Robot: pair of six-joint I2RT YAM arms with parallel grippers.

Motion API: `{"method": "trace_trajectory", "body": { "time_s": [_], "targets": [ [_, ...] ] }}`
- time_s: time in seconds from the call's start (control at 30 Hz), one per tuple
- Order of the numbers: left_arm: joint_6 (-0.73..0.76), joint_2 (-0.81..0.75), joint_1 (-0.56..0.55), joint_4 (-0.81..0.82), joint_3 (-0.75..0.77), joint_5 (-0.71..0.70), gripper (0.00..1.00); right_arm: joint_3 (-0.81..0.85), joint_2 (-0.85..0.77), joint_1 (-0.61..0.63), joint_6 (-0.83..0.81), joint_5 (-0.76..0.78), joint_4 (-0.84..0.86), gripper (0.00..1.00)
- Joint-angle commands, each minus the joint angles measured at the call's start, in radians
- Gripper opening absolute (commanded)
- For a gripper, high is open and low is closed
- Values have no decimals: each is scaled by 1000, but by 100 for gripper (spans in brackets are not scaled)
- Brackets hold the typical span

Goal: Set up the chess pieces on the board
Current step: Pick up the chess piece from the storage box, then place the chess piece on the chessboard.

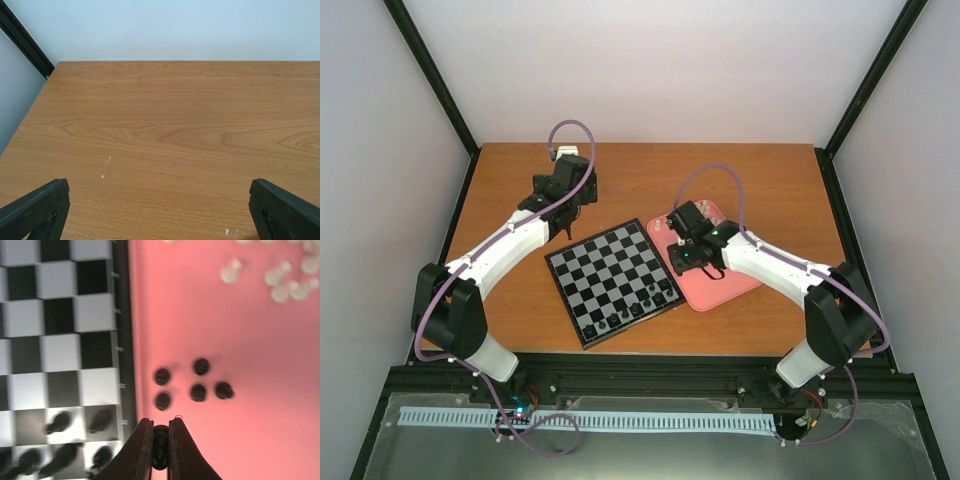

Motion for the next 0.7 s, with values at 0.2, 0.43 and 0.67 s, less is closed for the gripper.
{"method": "trace_trajectory", "body": {
  "time_s": [0.2,0.43,0.67],
  "targets": [
    [10,-19,-9,8,11,-3,100,155,133,191,-14,-55,-15,3],
    [13,-24,-9,11,7,-3,100,210,219,255,-19,-80,-36,3],
    [15,-26,-9,15,3,0,100,211,255,267,-11,-109,-30,3]
  ]
}}
